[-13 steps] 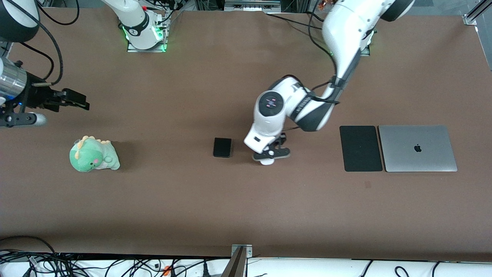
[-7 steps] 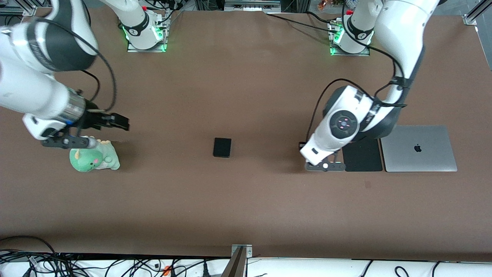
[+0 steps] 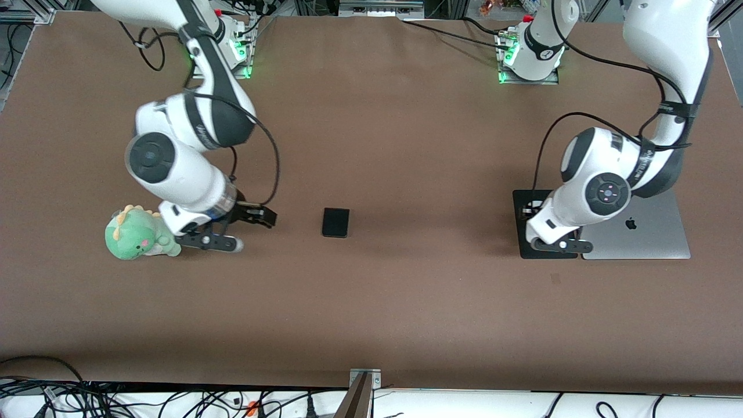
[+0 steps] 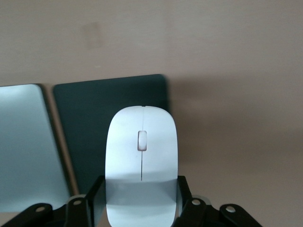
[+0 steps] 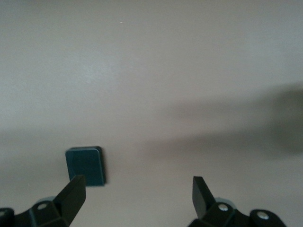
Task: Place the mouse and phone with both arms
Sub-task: 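Lower the mouse onto the pad while the right gripper grasps the phone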
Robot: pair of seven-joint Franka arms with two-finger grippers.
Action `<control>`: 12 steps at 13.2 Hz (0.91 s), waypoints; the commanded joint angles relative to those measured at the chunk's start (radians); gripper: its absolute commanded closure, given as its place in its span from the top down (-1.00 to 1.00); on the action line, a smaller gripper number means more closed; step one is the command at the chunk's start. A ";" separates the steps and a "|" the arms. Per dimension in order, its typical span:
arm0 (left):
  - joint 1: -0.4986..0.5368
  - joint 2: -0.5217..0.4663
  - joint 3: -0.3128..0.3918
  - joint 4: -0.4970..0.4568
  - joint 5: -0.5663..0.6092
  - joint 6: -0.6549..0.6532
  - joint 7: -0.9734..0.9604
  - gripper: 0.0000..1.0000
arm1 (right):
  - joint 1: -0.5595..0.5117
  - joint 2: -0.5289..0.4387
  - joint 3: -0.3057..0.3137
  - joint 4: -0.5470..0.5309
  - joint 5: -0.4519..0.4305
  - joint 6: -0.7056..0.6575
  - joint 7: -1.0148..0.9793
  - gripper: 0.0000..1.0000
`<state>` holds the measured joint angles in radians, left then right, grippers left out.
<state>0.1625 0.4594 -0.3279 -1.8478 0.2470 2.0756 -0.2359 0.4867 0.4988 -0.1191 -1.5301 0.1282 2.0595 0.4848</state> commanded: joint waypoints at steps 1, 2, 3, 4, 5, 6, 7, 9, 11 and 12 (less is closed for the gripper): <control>0.069 -0.005 -0.013 -0.112 0.044 0.154 0.007 -1.00 | 0.061 0.061 -0.010 -0.018 0.008 0.118 0.082 1.00; 0.093 0.017 -0.013 -0.126 0.044 0.196 0.007 -1.00 | 0.087 0.090 -0.013 -0.024 0.007 0.152 0.122 1.00; 0.106 0.040 -0.013 -0.126 0.044 0.205 0.007 -1.00 | 0.116 0.113 -0.014 -0.031 -0.005 0.186 0.165 1.00; 0.107 0.053 -0.013 -0.126 0.043 0.204 0.001 -1.00 | 0.137 0.135 -0.016 -0.042 -0.012 0.223 0.197 1.00; 0.107 0.067 -0.013 -0.129 0.043 0.201 -0.009 -1.00 | 0.151 0.153 -0.016 -0.051 -0.022 0.256 0.218 1.00; 0.107 0.073 -0.013 -0.129 0.043 0.199 -0.019 -1.00 | 0.165 0.168 -0.017 -0.053 -0.031 0.269 0.241 1.00; 0.107 0.079 -0.013 -0.129 0.043 0.199 -0.019 -1.00 | 0.183 0.184 -0.017 -0.054 -0.047 0.278 0.267 1.00; 0.107 0.087 -0.013 -0.128 0.043 0.199 -0.017 -0.49 | 0.216 0.220 -0.019 -0.054 -0.097 0.316 0.342 1.00; 0.110 0.087 -0.011 -0.125 0.043 0.198 -0.017 1.00 | 0.239 0.242 -0.019 -0.054 -0.130 0.326 0.380 1.00; 0.111 0.078 -0.013 -0.119 0.043 0.186 -0.019 1.00 | 0.253 0.253 -0.019 -0.054 -0.145 0.327 0.382 1.00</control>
<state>0.2629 0.5446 -0.3283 -1.9723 0.2689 2.2712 -0.2409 0.7096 0.7418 -0.1236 -1.5798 0.0168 2.3711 0.8343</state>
